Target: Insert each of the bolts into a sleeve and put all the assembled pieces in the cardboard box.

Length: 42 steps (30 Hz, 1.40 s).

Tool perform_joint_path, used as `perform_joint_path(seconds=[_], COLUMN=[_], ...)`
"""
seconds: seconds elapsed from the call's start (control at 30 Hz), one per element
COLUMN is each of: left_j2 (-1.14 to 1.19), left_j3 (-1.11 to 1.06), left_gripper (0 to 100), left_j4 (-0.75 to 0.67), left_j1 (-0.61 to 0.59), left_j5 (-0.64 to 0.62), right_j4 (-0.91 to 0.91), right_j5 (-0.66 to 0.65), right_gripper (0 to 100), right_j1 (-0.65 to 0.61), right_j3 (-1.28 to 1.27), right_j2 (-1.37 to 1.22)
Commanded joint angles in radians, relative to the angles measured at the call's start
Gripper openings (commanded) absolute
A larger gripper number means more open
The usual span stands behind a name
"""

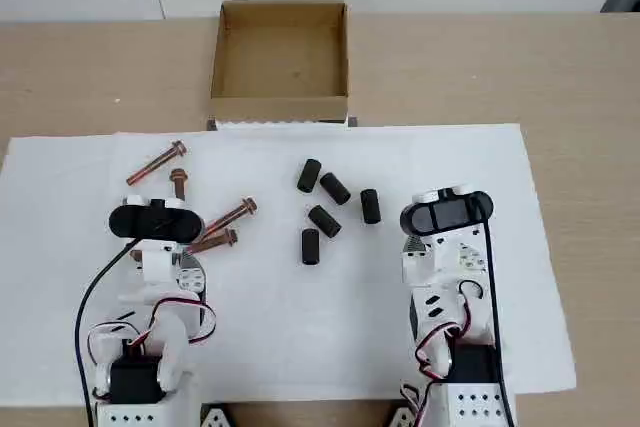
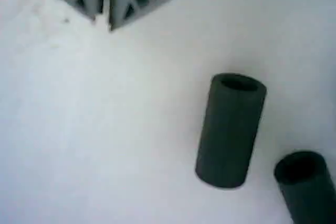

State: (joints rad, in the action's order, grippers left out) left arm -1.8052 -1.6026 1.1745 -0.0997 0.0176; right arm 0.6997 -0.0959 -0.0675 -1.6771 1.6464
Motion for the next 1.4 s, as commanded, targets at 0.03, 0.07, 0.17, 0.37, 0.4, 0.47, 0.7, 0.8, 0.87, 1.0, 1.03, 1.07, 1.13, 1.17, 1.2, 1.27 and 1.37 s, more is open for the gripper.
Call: perform_joint_path(seconds=[0.03, 0.07, 0.17, 0.37, 0.4, 0.47, 0.7, 0.8, 0.87, 1.0, 1.03, 1.07, 1.13, 1.17, 1.2, 1.27, 1.37], left_j2=[-0.011, -0.011, -0.011, -0.011, -0.011, -0.011, -0.011, -0.011, -0.011, -0.011, -0.011, -0.011, -0.011, -0.011, -0.011, -0.011, -0.011], left_j3=[0.002, 0.002, 0.002, 0.002, 0.002, 0.002, 0.002, 0.002, 0.002, 0.002, 0.002, 0.002, 0.002, 0.002, 0.002, 0.002, 0.002], left_gripper=[1, 1, 1, 1, 1, 1, 1, 1, 1, 1, 1, 1, 1, 1, 1, 1, 1], left_j4=[-0.011, -0.011, -0.011, -0.011, -0.011, -0.011, -0.011, -0.011, -0.011, -0.011, -0.011, -0.011, -0.012, -0.012, -0.012, -0.012, -0.012], left_j1=[-0.003, -0.003, -0.003, -0.003, -0.003, -0.003, 0.000, 0.003, 0.003, 0.003, 0.003, 0.003, 0.020, 0.031, 0.038, 0.046, 0.046], left_j5=[0.003, 0.003, 0.003, 0.003, 0.003, 0.003, 0.005, 0.005, 0.005, 0.005, 0.005, 0.005, 0.005, 0.005, 0.005, 0.005, 0.005], right_j4=[0.002, 0.002, 0.002, 0.002, 0.002, 0.002, 0.008, 0.048, 0.079, 0.140, 0.159, 0.179, 0.223, 0.242, 0.255, 0.277, 0.309], right_j5=[-0.009, -0.008, -0.006, -0.006, -0.006, -0.005, 0.014, 0.115, 0.204, 0.222, 0.210, 0.193, 0.175, 0.172, 0.169, 0.167, 0.169], right_gripper=[0.3, 0.3, 0.3, 0.3, 0.3, 0.3, 0.3, 0.3, 0.2, 0.2, 0.2, 0.2, 0.2, 0.3, 0.3, 0.3, 0.3], right_j1=[-0.024, -0.024, -0.022, -0.022, -0.022, -0.022, -0.016, -0.010, -0.005, -0.012, -0.007, -0.005, -0.005, -0.005, -0.005, -0.005, -0.005], right_j3=[-0.014, -0.014, -0.014, -0.014, -0.014, -0.014, 0.000, 0.069, 0.150, 0.250, 0.265, 0.279, 0.315, 0.336, 0.359, 0.410, 0.514], right_j2=[0.013, 0.013, 0.013, 0.013, 0.013, 0.013, 0.021, 0.021, 0.010, 0.010, 0.010, 0.010, 0.010, 0.008, 0.008, 0.002, -0.077])
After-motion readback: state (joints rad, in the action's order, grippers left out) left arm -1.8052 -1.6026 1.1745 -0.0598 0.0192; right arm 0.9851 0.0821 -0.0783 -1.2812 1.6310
